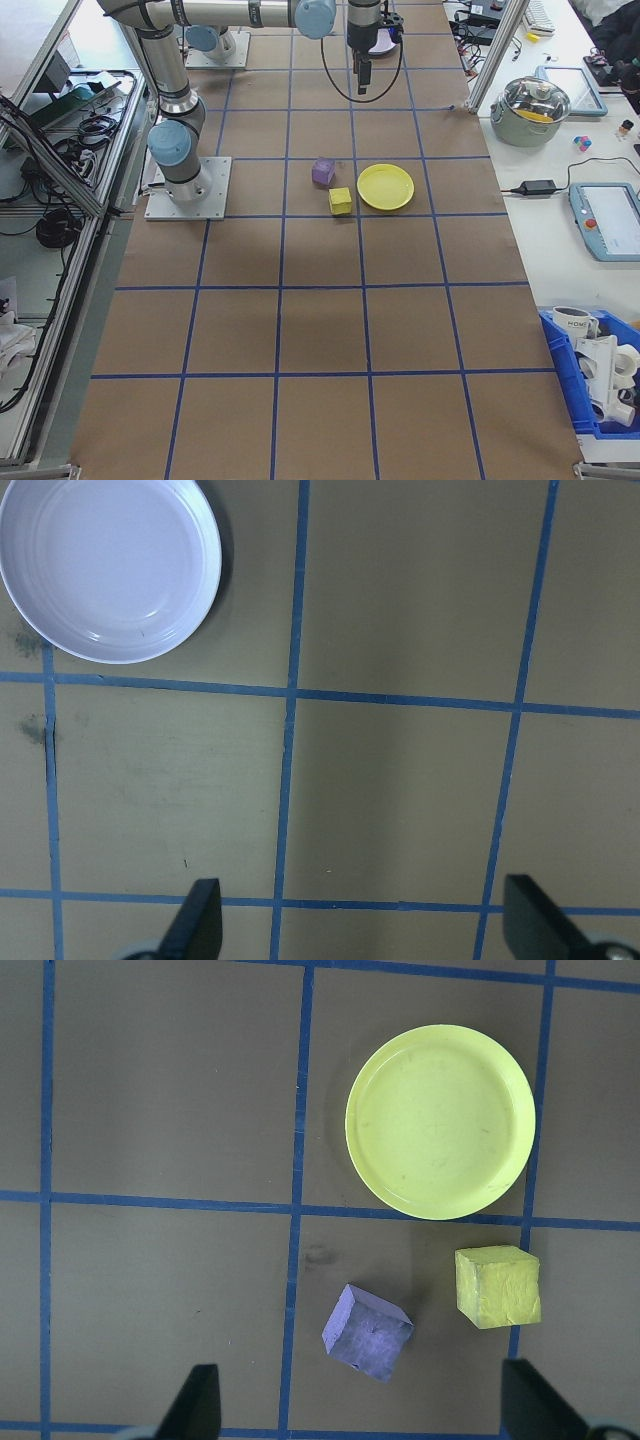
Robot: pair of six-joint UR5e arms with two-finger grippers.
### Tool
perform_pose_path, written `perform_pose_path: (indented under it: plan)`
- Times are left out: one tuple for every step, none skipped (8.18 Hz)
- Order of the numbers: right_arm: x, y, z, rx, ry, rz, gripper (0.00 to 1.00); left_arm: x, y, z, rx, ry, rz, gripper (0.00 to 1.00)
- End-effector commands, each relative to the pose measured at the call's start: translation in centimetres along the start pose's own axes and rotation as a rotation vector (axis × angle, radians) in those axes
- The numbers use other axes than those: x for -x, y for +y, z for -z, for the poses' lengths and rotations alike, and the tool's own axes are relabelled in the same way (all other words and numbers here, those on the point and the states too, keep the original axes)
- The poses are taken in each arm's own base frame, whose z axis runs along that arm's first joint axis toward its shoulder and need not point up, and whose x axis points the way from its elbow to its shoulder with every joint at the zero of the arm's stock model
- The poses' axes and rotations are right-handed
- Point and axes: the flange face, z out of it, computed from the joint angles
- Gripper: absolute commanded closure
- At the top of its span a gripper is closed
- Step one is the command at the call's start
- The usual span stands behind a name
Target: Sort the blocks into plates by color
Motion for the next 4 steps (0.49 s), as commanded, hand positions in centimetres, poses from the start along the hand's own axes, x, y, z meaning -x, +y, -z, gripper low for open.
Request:
perform_pose_path:
  plan:
    - [0.04, -0.28, -0.36, 0.001, -0.006, -0.005, 0.00, 0.03, 0.01, -0.03, 0.000, -0.002, -0.001, 0.00]
    - [0.01, -0.28, -0.36, 0.001, -0.003, -0.002, 0.00, 0.11, -0.02, -0.02, 0.000, -0.002, -0.005, 0.00]
    - [-0.03, -0.32, -0.45, 0.003, 0.000, -0.002, 0.00, 0.10, -0.11, -0.33, 0.006, -0.002, -0.005, 0.00]
    - [-0.20, -0.33, -0.47, 0.005, 0.002, -0.005, 0.00, 0.12, -0.27, -0.65, 0.012, -0.004, -0.004, 0.00]
